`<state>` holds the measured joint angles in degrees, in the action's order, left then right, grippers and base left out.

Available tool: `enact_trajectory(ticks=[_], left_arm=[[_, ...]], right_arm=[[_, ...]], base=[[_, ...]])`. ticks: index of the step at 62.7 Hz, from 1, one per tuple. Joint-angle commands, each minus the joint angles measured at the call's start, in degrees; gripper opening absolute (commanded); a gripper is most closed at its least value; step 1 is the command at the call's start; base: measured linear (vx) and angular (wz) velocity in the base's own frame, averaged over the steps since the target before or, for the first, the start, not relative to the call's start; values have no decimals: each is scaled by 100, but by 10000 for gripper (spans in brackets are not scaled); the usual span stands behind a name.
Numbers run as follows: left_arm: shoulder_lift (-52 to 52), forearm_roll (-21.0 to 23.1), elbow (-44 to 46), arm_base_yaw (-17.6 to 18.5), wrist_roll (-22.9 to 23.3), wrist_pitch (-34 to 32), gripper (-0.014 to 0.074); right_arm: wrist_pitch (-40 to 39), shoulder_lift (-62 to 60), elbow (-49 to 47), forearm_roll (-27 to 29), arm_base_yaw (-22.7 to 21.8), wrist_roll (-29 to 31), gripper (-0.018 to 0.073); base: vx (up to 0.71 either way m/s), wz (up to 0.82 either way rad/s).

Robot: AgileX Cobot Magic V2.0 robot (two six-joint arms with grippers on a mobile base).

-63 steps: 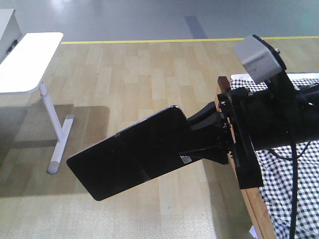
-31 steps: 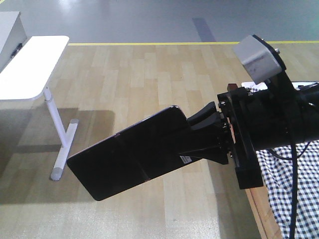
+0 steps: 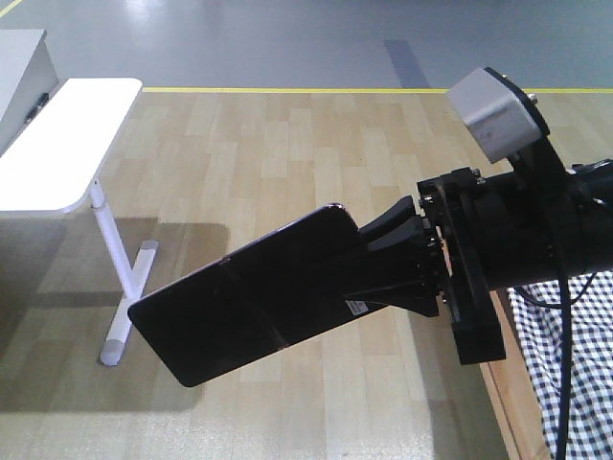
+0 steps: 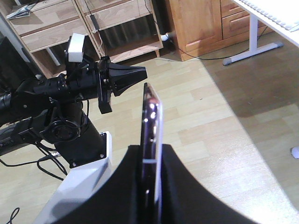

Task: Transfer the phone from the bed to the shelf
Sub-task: 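Keep the black phone gripped while driving past the white desk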

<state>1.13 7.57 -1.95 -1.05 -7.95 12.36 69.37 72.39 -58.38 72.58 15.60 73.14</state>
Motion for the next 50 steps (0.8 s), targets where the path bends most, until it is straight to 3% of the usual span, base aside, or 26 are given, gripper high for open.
enact_trajectory(ticks=[1, 50], left_arm=[[35, 34, -3, 13, 22, -443, 1], [35, 34, -3, 13, 22, -443, 1]], right_arm=[[464, -152, -152, 533, -2, 14, -1], [464, -152, -152, 533, -2, 14, -1]], base=[[17, 4], [16, 6]])
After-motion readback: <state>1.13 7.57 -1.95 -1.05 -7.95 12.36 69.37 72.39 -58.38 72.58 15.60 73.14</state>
